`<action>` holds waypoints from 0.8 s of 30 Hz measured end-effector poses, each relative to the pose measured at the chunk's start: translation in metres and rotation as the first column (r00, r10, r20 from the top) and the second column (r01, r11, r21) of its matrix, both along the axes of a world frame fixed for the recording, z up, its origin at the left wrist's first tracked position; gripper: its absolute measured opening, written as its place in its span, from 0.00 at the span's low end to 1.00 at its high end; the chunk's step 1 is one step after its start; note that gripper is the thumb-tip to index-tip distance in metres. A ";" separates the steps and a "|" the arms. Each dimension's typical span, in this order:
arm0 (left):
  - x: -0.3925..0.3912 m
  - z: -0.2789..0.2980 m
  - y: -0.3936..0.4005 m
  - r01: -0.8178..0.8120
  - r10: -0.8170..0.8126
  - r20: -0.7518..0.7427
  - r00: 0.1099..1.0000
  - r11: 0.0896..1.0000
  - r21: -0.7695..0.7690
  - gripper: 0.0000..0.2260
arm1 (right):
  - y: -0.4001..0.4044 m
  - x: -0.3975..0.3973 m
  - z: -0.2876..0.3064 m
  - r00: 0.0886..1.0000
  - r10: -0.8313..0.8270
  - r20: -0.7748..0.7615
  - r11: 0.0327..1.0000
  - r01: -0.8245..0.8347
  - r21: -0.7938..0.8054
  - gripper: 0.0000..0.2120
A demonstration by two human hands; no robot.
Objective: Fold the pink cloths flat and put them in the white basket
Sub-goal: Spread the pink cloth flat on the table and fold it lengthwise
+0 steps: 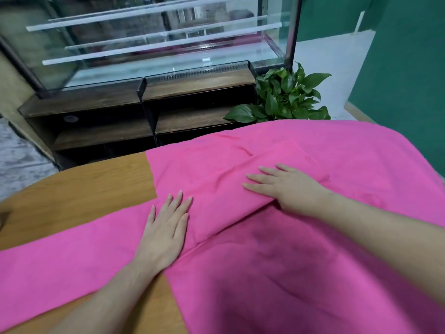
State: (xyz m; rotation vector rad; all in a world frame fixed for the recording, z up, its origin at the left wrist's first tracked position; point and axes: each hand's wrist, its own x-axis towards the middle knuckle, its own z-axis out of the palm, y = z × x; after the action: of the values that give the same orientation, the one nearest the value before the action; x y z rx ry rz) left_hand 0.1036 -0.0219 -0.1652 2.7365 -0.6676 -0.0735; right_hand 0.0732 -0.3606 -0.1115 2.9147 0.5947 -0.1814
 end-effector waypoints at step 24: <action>-0.024 0.022 0.036 -0.182 0.177 0.043 0.983 0.967 0.180 0.31 | 0.060 -0.015 0.012 0.983 -0.092 -0.161 0.962 0.129 0.239 0.27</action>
State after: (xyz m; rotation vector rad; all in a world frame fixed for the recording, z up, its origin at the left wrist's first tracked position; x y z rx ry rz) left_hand 0.0793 0.0141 -0.1435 2.9675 -0.4359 -0.0598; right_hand 0.0581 -0.3002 -0.0998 3.2023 0.5088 -0.3656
